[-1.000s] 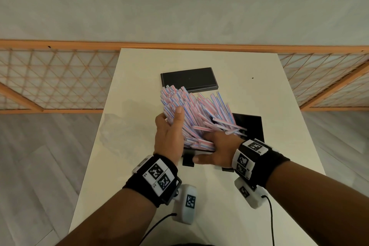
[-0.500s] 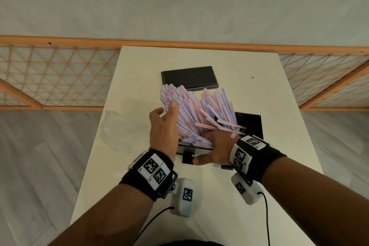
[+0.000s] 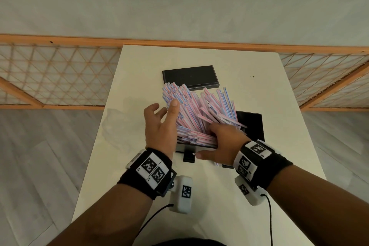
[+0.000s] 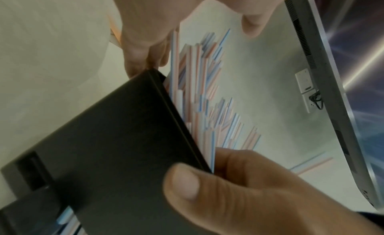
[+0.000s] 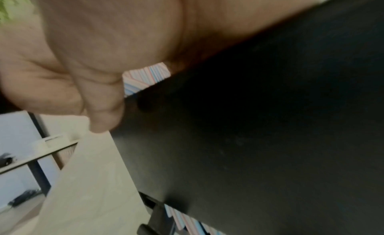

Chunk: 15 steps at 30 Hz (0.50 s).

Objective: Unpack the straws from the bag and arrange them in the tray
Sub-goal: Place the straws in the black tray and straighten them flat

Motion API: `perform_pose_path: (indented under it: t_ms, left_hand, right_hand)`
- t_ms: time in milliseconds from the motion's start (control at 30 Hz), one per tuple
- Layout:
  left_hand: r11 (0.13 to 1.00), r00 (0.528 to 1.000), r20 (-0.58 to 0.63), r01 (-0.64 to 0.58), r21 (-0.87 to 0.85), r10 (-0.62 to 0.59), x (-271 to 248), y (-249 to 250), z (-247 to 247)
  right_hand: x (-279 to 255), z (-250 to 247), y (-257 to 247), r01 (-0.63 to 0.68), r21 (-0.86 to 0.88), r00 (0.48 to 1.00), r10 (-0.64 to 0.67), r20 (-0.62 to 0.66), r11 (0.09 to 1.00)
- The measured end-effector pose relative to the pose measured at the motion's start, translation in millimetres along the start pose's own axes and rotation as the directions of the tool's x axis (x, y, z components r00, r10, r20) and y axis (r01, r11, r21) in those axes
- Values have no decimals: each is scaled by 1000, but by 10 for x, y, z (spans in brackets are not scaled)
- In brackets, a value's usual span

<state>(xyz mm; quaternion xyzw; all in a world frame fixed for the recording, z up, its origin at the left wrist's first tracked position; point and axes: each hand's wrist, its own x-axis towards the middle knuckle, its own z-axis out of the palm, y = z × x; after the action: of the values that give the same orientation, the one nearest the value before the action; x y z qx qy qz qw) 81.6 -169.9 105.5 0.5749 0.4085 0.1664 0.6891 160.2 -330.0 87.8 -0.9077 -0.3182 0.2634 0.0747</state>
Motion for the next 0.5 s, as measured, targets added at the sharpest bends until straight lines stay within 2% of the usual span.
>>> perform_pose_path:
  t_ms: [167, 300, 400, 500]
  left_hand:
    - [987, 990, 136, 25, 159, -47, 10, -80, 59]
    - [977, 988, 156, -22, 211, -11, -6, -88, 90]
    - [982, 989, 140, -68, 176, 43, -5, -79, 89]
    - [986, 989, 144, -65, 154, 43, -14, -108, 102]
  right_hand:
    - [-80, 2, 106, 55, 102, 991, -42, -127, 993]
    - [-124, -11, 151, -9, -6, 1000, 9, 1, 1000]
    - [-115, -7, 162, -90, -27, 994, 91, 52, 996]
    - [-53, 19, 84, -137, -30, 986, 139, 96, 990]
